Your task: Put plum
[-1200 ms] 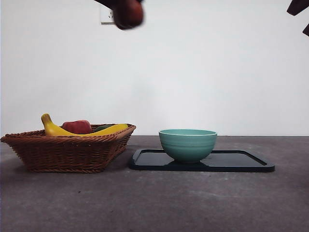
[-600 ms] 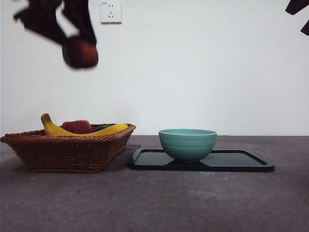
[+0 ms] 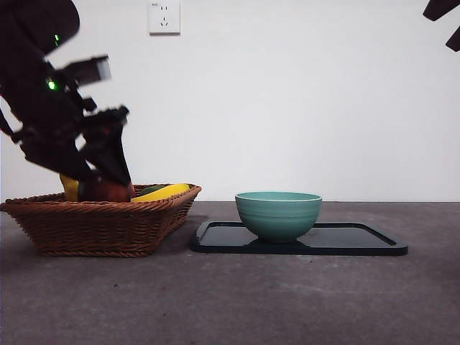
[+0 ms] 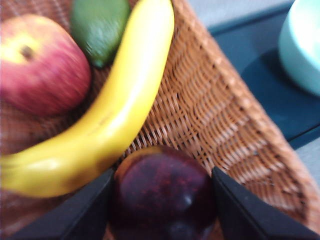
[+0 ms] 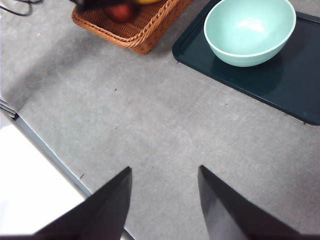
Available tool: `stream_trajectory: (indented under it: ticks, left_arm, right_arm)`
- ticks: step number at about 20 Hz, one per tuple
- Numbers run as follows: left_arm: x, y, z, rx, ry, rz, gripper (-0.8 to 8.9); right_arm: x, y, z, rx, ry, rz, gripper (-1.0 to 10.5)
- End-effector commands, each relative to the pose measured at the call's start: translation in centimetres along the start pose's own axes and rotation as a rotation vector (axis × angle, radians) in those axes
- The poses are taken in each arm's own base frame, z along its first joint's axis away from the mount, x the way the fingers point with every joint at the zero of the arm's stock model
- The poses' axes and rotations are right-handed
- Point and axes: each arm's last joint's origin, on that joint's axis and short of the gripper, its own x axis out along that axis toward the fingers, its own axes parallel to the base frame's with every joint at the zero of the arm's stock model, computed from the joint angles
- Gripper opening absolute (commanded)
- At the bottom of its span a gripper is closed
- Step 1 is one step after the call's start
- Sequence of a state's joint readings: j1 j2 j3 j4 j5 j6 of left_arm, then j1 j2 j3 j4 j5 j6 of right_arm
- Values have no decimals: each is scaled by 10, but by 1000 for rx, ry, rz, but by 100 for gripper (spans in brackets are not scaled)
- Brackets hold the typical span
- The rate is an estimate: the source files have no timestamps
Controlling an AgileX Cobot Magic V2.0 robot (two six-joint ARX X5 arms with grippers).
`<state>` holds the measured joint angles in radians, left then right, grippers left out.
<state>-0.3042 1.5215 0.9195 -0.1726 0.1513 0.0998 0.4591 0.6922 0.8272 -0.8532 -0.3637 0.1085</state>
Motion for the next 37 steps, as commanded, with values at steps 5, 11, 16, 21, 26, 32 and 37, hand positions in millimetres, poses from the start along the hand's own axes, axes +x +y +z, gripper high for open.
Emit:
stream_trajectory:
  ticks: [5,11,16,21,26,32,37]
  left_arm:
    - [26,3,-7,25,42,-1,215]
    - [26,4,-8,-2,49,1,409]
    - [-7,1,13,-6,-72,12,408]
    - [-69,-12,19,-16,-138,-100,405]
    - [-139,-29,5,-28,-156,-289,405]
    - [-190,-42,-24,-30,-108,-378,405]
    - [-201,-45,-30,-25,-120,-399,402]
  right_arm:
    - [0,1,2,-11,-9,5,212]
    - [0,1,2,-11,-9,5,212]
    - [0,1,2,-12,-10,5,212]
    - [0,1,3,-13,-13,5,212]
    - [0,1,3,-13,-13,5,212]
    - [0,1,3,-12,-13,5,212]
    - [0,1,3,-1,-13,5,212]
